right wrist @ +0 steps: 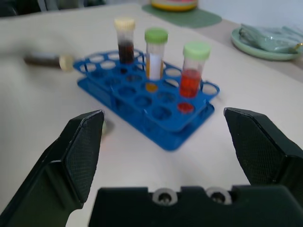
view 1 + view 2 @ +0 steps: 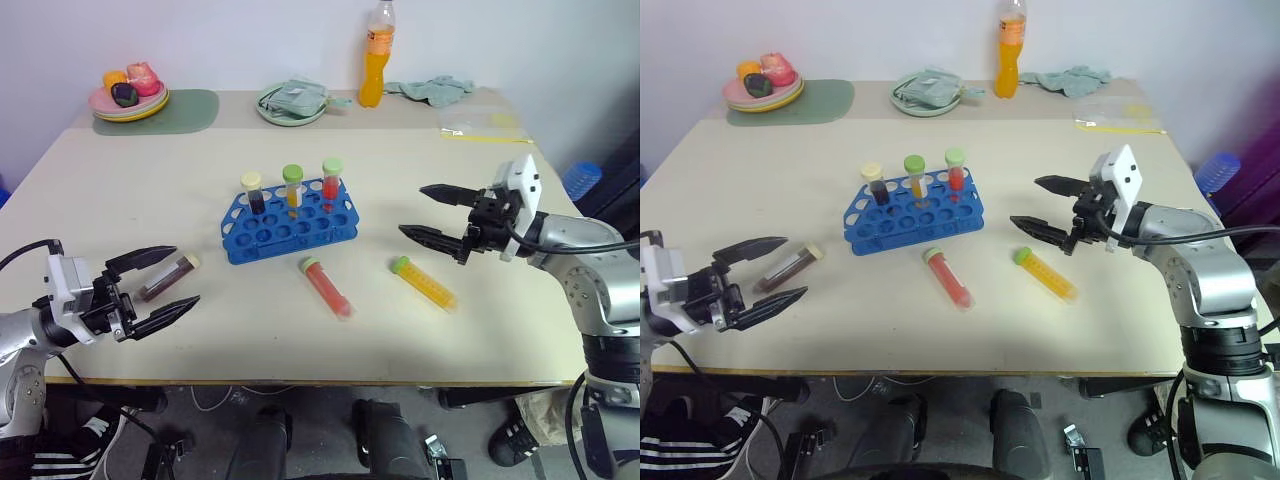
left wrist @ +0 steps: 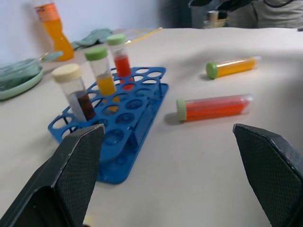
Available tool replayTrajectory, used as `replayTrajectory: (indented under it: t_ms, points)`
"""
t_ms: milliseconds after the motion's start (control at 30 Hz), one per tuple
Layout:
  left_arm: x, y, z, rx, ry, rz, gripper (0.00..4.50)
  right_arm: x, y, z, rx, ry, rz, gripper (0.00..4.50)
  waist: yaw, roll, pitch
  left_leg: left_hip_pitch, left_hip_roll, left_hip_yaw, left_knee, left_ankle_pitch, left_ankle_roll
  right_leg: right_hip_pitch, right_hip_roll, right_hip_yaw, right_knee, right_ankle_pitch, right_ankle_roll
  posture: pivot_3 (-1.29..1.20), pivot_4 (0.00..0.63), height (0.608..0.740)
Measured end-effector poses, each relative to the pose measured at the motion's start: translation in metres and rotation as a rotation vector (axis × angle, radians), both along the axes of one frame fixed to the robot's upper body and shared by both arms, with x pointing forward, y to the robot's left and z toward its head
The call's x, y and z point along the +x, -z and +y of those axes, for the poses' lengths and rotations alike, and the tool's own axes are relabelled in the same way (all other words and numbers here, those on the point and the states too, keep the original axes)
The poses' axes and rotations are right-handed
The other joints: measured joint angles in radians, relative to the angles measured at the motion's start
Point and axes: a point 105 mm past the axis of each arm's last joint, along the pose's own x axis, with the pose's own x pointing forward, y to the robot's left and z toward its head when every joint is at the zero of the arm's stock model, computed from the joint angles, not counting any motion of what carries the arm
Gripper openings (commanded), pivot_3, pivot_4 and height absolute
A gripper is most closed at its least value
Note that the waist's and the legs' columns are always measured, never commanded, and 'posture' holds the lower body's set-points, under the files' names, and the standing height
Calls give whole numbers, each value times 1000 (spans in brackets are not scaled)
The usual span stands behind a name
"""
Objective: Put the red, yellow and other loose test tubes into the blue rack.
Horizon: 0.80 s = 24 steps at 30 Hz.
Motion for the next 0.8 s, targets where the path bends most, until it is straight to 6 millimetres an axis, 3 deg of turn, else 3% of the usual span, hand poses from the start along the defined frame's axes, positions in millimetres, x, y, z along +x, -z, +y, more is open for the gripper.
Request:
replayTrajectory:
  t_ms: [200, 367, 567, 800]
  points:
    - [13, -12, -17, -5, 89, -39, 4484, -2, 3, 2, -41, 65, 81, 4500, -7, 0, 0, 0, 0, 0, 1, 0, 0, 0, 0, 0, 0, 0, 0, 0, 150, 740]
    - [16, -5, -17, -4, 115, 9, 4484, 4, -1, 6, -70, 144, 126, 4500, -12, 0, 0, 0, 1, 0, -2, 0, 0, -3, 1, 0, 1, 0, 0, 0, 150, 740]
    - [15, -7, -12, 30, 129, 32, 4484, -10, 1, 60, -79, 45, 195, 4500, -10, 0, 0, -1, 1, 0, -2, 0, 0, -4, 1, 0, 1, 0, 0, 0, 150, 740]
    - [13, -3, -10, 35, 125, 54, 4484, -24, 18, 103, -123, -29, 336, 4500, -9, 0, 0, -1, 1, 0, -3, 0, 0, -5, 1, 0, 1, 0, -1, 0, 150, 740]
